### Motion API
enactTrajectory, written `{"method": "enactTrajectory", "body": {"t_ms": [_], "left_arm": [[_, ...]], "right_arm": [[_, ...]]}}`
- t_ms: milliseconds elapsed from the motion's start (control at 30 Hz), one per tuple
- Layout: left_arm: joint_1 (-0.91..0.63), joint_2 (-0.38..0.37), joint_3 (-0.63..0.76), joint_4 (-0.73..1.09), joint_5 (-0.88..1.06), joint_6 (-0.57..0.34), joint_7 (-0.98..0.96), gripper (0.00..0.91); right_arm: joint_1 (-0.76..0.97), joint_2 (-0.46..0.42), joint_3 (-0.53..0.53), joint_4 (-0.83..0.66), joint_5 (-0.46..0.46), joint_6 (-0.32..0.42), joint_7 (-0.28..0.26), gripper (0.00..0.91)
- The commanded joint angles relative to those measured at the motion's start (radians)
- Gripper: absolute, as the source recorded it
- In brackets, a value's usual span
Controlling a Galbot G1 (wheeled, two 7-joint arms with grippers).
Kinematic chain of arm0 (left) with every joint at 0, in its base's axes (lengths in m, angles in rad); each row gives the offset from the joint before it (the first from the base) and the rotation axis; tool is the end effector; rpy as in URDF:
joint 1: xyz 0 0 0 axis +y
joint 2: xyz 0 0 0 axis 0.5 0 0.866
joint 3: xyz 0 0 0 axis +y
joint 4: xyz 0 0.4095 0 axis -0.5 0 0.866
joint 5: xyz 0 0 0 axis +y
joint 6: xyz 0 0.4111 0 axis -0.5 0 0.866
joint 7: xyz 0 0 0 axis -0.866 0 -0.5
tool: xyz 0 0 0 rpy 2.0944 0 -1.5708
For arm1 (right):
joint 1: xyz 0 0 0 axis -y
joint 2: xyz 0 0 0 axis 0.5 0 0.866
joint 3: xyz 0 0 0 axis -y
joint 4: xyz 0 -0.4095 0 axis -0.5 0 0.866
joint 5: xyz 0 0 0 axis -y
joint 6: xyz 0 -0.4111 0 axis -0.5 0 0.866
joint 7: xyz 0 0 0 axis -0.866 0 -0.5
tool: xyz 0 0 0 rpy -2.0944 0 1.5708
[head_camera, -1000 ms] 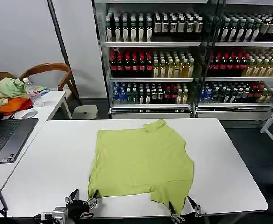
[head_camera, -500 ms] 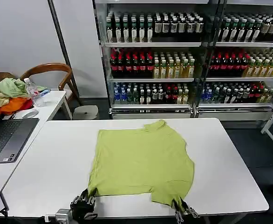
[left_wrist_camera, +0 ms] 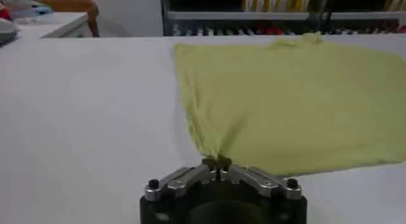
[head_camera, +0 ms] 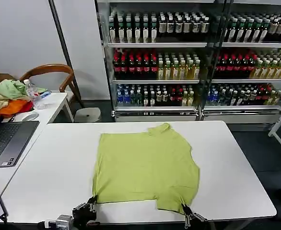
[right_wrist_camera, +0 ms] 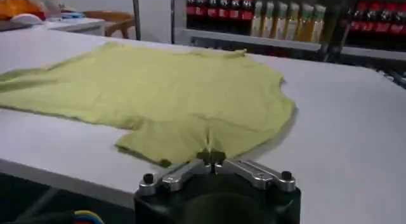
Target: Fold and organize the clothes.
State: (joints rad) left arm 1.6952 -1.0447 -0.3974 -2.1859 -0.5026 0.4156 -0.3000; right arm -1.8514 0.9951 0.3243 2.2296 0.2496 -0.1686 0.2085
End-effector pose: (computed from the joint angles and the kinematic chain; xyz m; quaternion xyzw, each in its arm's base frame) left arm 0.1628 0.0500 -0.3367 -0.0562 -0.9575 -0.0112 0.2827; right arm 0.1004 -0.0320 -0.3456 0.1426 -0.9662 0.0693 0.2033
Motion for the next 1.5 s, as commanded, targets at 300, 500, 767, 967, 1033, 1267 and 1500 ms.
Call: {"method": "enactTrajectory", "body": {"t_ms": [300,500,767,967,1033,1267,1500], "left_arm": [[0.277,0.039,-0.142,-0.127,0.013,-0.028,0.002,0.040],[0.347,0.061,-0.183,-0.186,0.011,-0.031,0.006,0.040],[0.177,0.070,-0.150,-0.169,-0.051,-0.019,0.035,0.040],[0.007,0.085,-0.135,-0.081,-0.108,-0.033,0.081,0.040],[-0.055,0.092,-0.125,-0.038,-0.139,-0.038,0.086,0.040],[-0.128,0.099,-0.116,0.042,-0.185,-0.059,0.136,0.040],[-0.224,0.078,-0.041,0.131,-0.180,-0.071,0.157,0.050]], "right_arm": [[-0.220,-0.027,0.103,0.139,-0.026,0.018,-0.013,0.000],[-0.264,-0.028,0.090,0.188,-0.065,0.042,-0.006,0.000],[-0.060,-0.035,0.064,0.120,-0.011,0.020,-0.010,0.000],[0.105,-0.046,0.048,0.035,0.033,-0.014,-0.021,0.000],[0.165,-0.050,0.039,0.010,0.069,-0.035,-0.020,0.000],[0.299,-0.049,0.018,-0.062,0.152,-0.081,-0.025,0.000],[0.382,-0.018,-0.032,-0.127,0.151,-0.094,-0.026,0.000]]}}
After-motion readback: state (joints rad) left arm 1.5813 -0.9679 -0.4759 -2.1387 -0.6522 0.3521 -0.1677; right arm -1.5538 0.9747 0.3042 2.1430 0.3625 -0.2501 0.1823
